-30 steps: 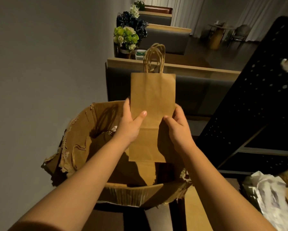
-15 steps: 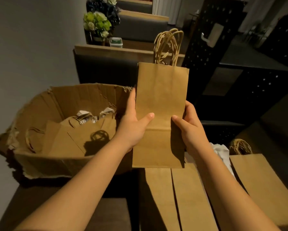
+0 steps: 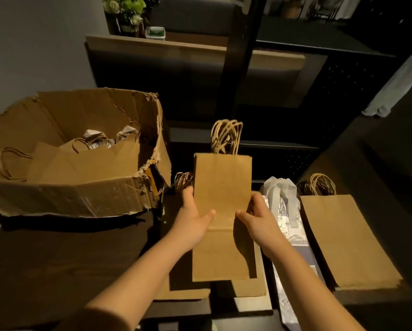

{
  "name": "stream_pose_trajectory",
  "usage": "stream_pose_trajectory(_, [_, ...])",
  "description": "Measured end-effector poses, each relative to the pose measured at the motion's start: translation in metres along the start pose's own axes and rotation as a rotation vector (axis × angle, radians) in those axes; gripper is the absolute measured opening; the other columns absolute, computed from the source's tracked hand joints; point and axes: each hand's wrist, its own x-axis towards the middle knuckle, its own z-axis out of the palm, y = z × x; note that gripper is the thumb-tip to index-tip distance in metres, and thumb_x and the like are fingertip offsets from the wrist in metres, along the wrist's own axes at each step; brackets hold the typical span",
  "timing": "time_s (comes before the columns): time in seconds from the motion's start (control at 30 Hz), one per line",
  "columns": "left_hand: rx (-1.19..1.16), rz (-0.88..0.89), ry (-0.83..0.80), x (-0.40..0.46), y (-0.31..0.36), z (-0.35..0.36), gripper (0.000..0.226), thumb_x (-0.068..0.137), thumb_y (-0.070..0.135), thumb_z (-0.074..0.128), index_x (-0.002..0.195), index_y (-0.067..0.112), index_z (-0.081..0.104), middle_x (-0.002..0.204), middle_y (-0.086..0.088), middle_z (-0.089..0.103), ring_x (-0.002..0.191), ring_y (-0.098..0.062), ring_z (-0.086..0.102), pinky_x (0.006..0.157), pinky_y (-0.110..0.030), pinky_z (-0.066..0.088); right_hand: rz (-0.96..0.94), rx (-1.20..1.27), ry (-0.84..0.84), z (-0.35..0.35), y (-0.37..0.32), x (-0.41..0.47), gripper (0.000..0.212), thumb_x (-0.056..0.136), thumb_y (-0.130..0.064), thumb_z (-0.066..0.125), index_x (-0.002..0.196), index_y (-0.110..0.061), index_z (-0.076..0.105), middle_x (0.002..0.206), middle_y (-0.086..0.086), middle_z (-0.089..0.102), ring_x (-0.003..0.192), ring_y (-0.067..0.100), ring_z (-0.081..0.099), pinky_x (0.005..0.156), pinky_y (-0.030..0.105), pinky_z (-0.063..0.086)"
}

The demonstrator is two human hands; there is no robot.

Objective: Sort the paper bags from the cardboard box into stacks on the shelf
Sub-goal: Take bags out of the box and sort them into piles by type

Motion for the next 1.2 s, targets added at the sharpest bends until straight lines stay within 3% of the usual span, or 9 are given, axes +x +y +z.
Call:
stream_pose_trajectory(0.17, [-0.009, -0.279, -0.037, 0.011, -0.023, 0.042, 0.055, 0.094, 0.014, 0.058, 0.137, 0.021, 0.024, 0.118, 0.004, 0.051, 0.101, -0.015, 0.049, 0.080, -0.028, 0.041, 0.151, -0.157, -0.012, -0.013, 0.041, 0.001, 0.031, 0.093, -0.006, 0.053, 0.118, -0.023, 0.046, 0.106, -0.004, 0.060, 0.098, 0.015, 0.058, 0.078, 0.028, 0.047])
stream_pose_trajectory(0.27, [-0.291, -0.473, -0.039, 0.019, -0.030, 0.071, 0.054, 0.092, 0.017, 0.057, 0.139, 0.021, 0.031, 0.107, 0.002, 0.055, 0.094, -0.017, 0.053, 0.076, -0.033, 0.046, 0.239, -0.239, 0.000, -0.022, 0.063, 0.007, 0.027, 0.091, -0.005, 0.051, 0.114, -0.018, 0.048, 0.098, -0.006, 0.058, 0.095, 0.018, 0.058, 0.071, 0.028, 0.044])
stream_pose_trajectory(0.4, [-0.429, -0.593, 0.010, 0.031, -0.039, 0.100, 0.052, 0.089, 0.016, 0.057, 0.137, 0.016, 0.039, 0.111, -0.010, 0.056, 0.099, -0.028, 0.055, 0.085, -0.043, 0.051, 0.353, -0.353, 0.007, -0.025, 0.085, 0.015, 0.014, 0.088, -0.001, 0.045, 0.100, -0.009, 0.049, 0.087, 0.003, 0.056, 0.078, 0.018, 0.055, 0.059, 0.027, 0.042])
stream_pose_trajectory(0.53, [-0.360, -0.617, 0.080, 0.043, -0.047, 0.112, 0.050, 0.092, 0.010, 0.051, 0.140, 0.012, 0.038, 0.119, -0.011, 0.054, 0.102, -0.028, 0.052, 0.088, -0.041, 0.046, 0.415, -0.371, -0.022, -0.024, 0.099, 0.025, 0.014, 0.086, -0.001, 0.043, 0.098, -0.005, 0.050, 0.091, 0.008, 0.057, 0.080, 0.022, 0.055, 0.055, 0.025, 0.039])
stream_pose_trajectory(0.67, [-0.275, -0.622, 0.118, 0.053, -0.051, 0.118, 0.068, 0.093, 0.008, 0.048, 0.153, 0.018, 0.018, 0.145, -0.011, 0.039, 0.126, -0.032, 0.043, 0.100, -0.044, 0.038, 0.427, -0.364, -0.035, -0.019, 0.107, 0.034, 0.017, 0.086, -0.001, 0.042, 0.099, -0.001, 0.052, 0.100, 0.015, 0.059, 0.082, 0.024, 0.056, 0.054, 0.025, 0.040])
stream_pose_trajectory(0.83, [-0.253, -0.632, 0.141, 0.060, -0.056, 0.127, 0.077, 0.092, 0.008, 0.051, 0.155, 0.019, 0.008, 0.151, -0.010, 0.031, 0.133, -0.032, 0.037, 0.106, -0.045, 0.035, 0.438, -0.393, -0.051, -0.019, 0.112, 0.044, 0.018, 0.084, -0.001, 0.043, 0.099, 0.002, 0.053, 0.100, 0.016, 0.058, 0.079, 0.025, 0.057, 0.053, 0.026, 0.043])
stream_pose_trajectory(1.0, [-0.218, -0.637, 0.158, 0.064, -0.060, 0.134, 0.083, 0.090, 0.011, 0.054, 0.155, 0.021, 0.004, 0.156, -0.009, 0.024, 0.136, -0.032, 0.035, 0.106, -0.046, 0.035, 0.442, -0.374, -0.070, -0.018, 0.113, 0.048, 0.005, 0.085, 0.003, 0.043, 0.086, -0.001, 0.047, 0.078, 0.010, 0.050, 0.075, 0.025, 0.051, 0.056, 0.028, 0.037])
stream_pose_trajectory(1.2, [-0.146, -0.613, 0.184, 0.067, -0.060, 0.138, 0.085, 0.088, 0.013, 0.056, 0.155, 0.021, 0.005, 0.154, -0.010, 0.026, 0.133, -0.032, 0.038, 0.101, -0.043, 0.039, 0.506, -0.223, -0.086, -0.015, 0.115, 0.051, 0.018, 0.080, 0.001, 0.047, 0.068, -0.010, 0.039, 0.063, 0.006, 0.039, 0.055, 0.018, 0.036, 0.048, 0.025, 0.025])
